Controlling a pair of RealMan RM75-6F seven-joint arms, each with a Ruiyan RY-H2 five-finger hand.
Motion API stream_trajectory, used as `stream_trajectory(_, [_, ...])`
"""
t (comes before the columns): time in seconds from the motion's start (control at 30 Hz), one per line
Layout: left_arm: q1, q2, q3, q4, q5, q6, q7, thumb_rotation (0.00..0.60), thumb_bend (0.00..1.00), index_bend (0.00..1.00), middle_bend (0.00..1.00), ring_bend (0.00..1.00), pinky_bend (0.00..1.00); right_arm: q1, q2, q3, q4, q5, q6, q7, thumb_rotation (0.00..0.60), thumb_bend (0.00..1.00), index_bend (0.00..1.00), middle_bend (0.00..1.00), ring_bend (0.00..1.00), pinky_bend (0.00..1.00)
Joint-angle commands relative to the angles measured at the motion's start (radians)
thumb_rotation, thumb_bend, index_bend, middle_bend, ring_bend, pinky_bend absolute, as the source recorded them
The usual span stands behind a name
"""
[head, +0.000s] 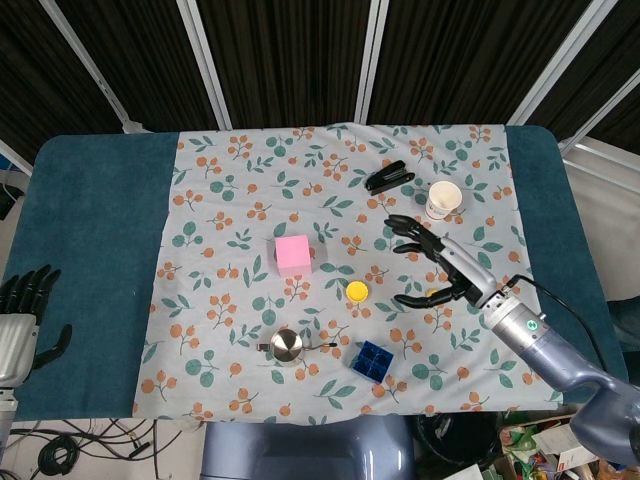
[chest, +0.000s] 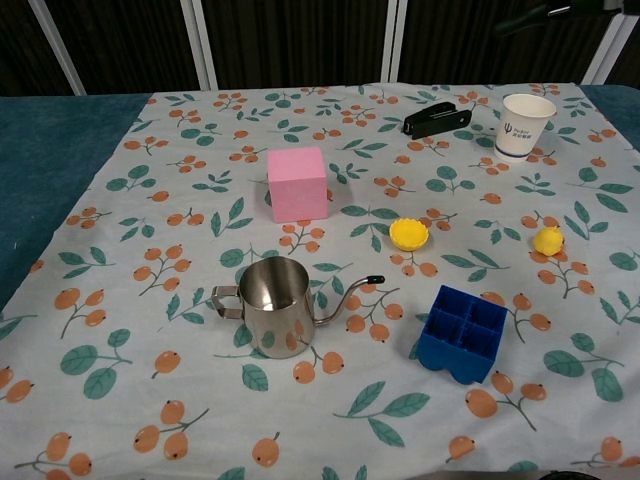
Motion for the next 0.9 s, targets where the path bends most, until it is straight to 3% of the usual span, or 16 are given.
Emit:
stream_trajectory(0.03, [0.0, 0.001, 0.001, -0.001, 0.003, 0.002, -0.002, 0.6, 0.4, 0.0, 0.02, 0.0, 0.0, 0.006, 0.001, -0.003, 0.0, 0.01, -0.013, -0.031, 0.6, 0.11, 0.0, 0.04, 0.06, 0.16])
stream_trajectory(0.17, [0.001, 0.002, 0.002, 0.0, 0.006, 0.003, -0.001, 0.6, 0.4, 0.0, 0.02, 0.0, 0.0, 0.012, 0.004, -0.019, 0.019, 0.038, -0.055, -0.177, 0.6, 0.11, 0.02, 0.07, 0.07, 0.16])
stream_trajectory(0.23, [0.001, 0.002, 0.002, -0.001, 0.006, 0.003, -0.003, 0.6, 0.4, 0.0, 0.02, 0.0, 0.0, 0.013, 0.009, -0.035, 0.043, 0.074, -0.091, -0.364, 0.6, 0.11, 0.03, 0.09, 0.09, 0.16])
stream_trajectory(0.33, [0.0, 0.003, 0.002, 0.0, 0.005, 0.0, -0.005, 0.6, 0.4, 0.0, 0.02, 0.0, 0.0, -0.002, -0.017, -0.054, 0.084, 0.169, -0.093, -0.743, 0.6, 0.1, 0.06, 0.1, 0.09, 0.16])
stream_trajectory(0.37, [-0.001, 0.003, 0.002, 0.0, 0.004, -0.001, -0.004, 0.6, 0.4, 0.0, 0.02, 0.0, 0.0, -0.012, -0.039, -0.063, 0.097, 0.216, -0.072, -0.921, 0.6, 0.1, 0.07, 0.1, 0.09, 0.16])
stream_trajectory(0.5, [-0.001, 0.002, 0.002, -0.001, 0.005, -0.001, -0.002, 0.6, 0.4, 0.0, 0.02, 0.0, 0.0, -0.043, -0.125, -0.09, 0.104, 0.361, 0.023, -1.358, 0.6, 0.11, 0.13, 0.14, 0.09, 0.16])
stream_trajectory(0.63, [-0.001, 0.001, 0.003, -0.002, 0.005, -0.001, 0.002, 0.6, 0.4, 0.0, 0.02, 0.0, 0.0, -0.054, -0.202, -0.099, 0.09, 0.491, 0.071, -1.558, 0.6, 0.11, 0.18, 0.17, 0.09, 0.16])
stream_trajectory(0.9, [-0.002, 0.001, 0.002, -0.004, -0.002, -0.007, 0.003, 0.6, 0.4, 0.0, 0.02, 0.0, 0.0, -0.052, -0.34, -0.111, 0.176, 0.614, 0.103, -1.716, 0.6, 0.19, 0.25, 0.25, 0.11, 0.16])
